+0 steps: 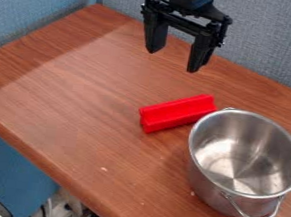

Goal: Move the red object from the metal pot to the table

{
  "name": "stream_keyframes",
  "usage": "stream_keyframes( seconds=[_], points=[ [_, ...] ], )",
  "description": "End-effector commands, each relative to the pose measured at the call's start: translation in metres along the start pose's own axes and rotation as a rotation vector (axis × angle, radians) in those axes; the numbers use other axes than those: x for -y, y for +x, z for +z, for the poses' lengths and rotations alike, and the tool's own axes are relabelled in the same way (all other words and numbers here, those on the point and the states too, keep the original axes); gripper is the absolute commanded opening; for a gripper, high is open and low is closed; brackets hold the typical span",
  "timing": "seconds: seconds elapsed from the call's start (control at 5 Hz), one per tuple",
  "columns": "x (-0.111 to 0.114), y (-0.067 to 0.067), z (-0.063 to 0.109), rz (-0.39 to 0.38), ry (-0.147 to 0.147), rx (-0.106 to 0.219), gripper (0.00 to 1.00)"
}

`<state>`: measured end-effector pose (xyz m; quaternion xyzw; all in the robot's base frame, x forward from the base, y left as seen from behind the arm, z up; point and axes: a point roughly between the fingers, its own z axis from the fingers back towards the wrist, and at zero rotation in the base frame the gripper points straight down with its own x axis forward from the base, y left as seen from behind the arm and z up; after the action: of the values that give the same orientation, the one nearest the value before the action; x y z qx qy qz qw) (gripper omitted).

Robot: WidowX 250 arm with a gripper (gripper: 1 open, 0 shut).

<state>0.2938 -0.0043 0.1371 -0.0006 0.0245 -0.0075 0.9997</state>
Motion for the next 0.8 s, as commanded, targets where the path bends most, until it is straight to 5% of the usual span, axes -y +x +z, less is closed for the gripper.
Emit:
stream_keyframes(
  seconds=[0.0, 0.2, 0.4, 0.6],
  points=[
    [0.005, -0.003, -0.014, -0.003, 0.004, -0.015, 1.00],
    [0.014, -0.002, -0.027, -0.048, 0.012, -0.029, 1.00],
    [0.030, 0.004, -0.042, -0.294, 0.039, -0.004, 1.00],
    [0.039, 0.005, -0.055, -0.382, 0.066, 0.013, 1.00]
  ],
)
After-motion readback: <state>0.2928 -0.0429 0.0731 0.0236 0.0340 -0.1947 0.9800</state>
